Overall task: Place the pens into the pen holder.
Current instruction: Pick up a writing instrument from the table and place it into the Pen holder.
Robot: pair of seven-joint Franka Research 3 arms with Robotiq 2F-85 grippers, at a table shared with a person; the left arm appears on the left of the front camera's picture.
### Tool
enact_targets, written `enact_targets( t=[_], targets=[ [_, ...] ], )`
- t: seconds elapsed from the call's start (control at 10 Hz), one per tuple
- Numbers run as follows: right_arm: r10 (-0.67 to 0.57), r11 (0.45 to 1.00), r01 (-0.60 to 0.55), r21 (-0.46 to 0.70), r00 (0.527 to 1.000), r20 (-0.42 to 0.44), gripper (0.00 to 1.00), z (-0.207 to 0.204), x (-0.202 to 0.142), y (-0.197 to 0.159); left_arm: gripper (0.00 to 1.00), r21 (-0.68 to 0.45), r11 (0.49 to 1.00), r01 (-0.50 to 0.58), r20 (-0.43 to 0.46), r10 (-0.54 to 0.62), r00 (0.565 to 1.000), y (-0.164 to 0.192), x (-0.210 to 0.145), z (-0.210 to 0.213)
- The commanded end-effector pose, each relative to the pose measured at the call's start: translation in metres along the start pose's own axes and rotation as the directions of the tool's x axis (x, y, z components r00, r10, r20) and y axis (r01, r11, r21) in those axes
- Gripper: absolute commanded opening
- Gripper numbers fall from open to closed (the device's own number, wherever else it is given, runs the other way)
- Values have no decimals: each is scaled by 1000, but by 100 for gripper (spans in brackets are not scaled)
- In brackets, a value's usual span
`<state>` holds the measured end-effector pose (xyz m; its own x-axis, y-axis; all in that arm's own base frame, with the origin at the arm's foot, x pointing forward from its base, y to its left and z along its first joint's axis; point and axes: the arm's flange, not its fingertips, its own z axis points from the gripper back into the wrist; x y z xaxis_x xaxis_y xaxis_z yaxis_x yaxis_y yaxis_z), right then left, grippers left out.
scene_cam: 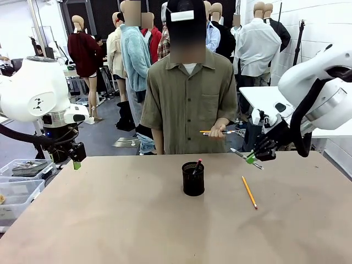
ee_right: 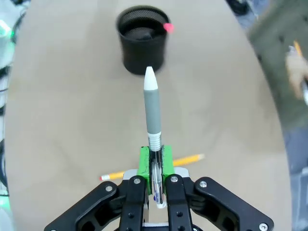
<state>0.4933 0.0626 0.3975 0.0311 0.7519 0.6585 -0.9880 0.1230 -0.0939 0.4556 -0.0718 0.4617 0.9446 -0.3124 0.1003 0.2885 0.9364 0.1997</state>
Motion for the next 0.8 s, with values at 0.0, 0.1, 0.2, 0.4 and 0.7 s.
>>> enact_targets(
  t=[0.0,0.1,0.2,0.4,0.7],
  targets=[
    [70,993,-82,82,987,147,0,-8,-6,-11,92,15,1000,11,14,-11,1000,3,0,0],
    [92,988,-113,106,978,186,0,-14,-1,-16,92,15,1000,11,14,-11,1000,3,0,0],
    [102,985,-129,115,972,212,0,-19,2,-20,92,15,1000,11,14,-11,1000,3,0,0],
    [140,971,-193,143,939,314,0,-28,4,-26,92,15,1000,11,14,-11,1000,3,0,0],
    [108,968,-185,169,917,383,0,-19,-8,-23,92,15,1000,11,14,-11,1000,3,0,0]
  ],
)
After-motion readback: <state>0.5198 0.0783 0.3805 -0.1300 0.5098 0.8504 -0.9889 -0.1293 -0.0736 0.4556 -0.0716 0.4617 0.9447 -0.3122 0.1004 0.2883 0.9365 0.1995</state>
